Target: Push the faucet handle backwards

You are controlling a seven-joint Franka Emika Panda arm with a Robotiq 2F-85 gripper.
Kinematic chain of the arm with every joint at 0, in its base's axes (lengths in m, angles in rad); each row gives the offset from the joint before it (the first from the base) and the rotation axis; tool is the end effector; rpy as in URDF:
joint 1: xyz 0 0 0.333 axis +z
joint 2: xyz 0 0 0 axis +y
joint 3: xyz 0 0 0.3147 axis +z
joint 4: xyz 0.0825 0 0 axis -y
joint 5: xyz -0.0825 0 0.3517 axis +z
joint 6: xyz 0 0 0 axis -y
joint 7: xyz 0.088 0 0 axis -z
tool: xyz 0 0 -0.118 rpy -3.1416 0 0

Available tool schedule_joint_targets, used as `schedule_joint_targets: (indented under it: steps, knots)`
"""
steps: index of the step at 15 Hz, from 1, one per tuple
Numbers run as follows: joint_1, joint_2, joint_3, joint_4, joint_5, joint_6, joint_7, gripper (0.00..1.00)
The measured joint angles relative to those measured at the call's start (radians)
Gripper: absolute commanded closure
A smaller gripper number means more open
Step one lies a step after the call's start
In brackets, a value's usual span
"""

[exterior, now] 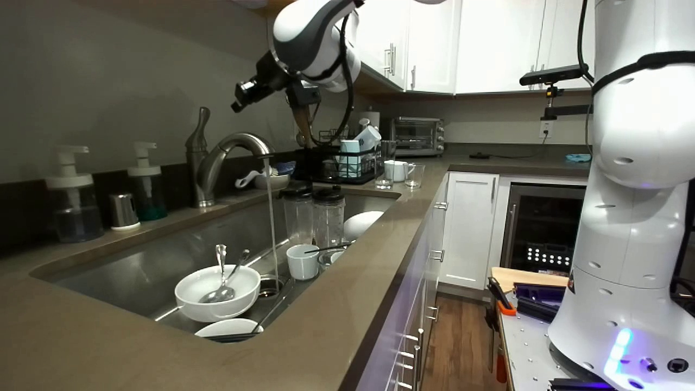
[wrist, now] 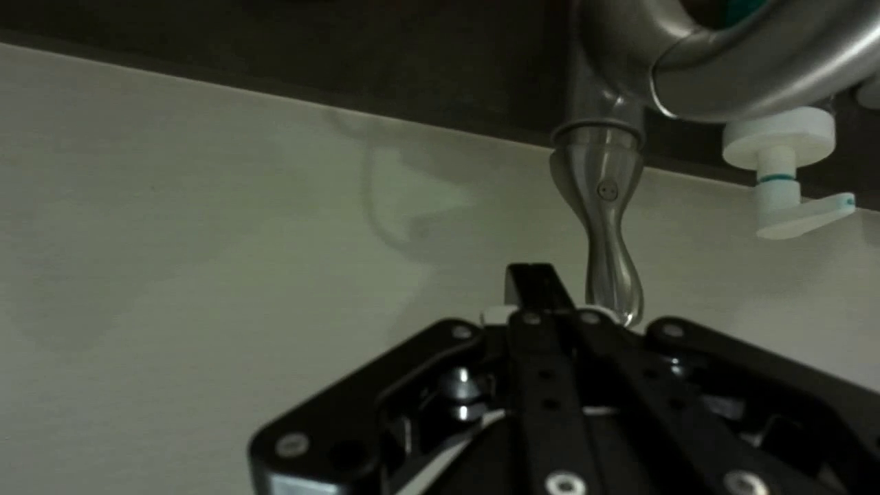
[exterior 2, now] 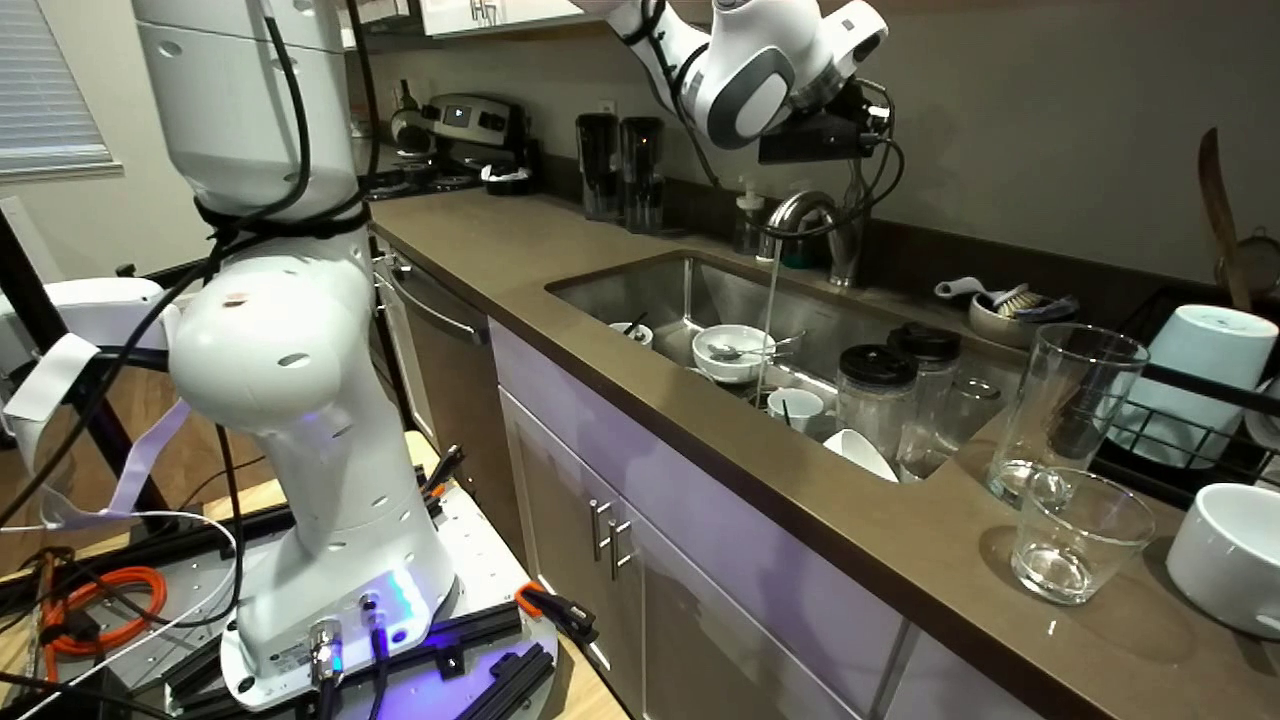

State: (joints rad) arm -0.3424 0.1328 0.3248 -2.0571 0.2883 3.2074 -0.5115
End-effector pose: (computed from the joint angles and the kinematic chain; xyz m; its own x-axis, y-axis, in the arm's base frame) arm 0.6001 -0.0468 0.5096 0.5162 0.1762 0.8382 0.0803 -0.9843 0.1574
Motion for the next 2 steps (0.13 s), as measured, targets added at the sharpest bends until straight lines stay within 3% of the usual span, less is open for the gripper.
schedule_joint_targets:
  steps: [2]
  knots:
    - [-0.013,-0.056,-0.001,-0.054,0.013,-0.042,0.002,1.00]
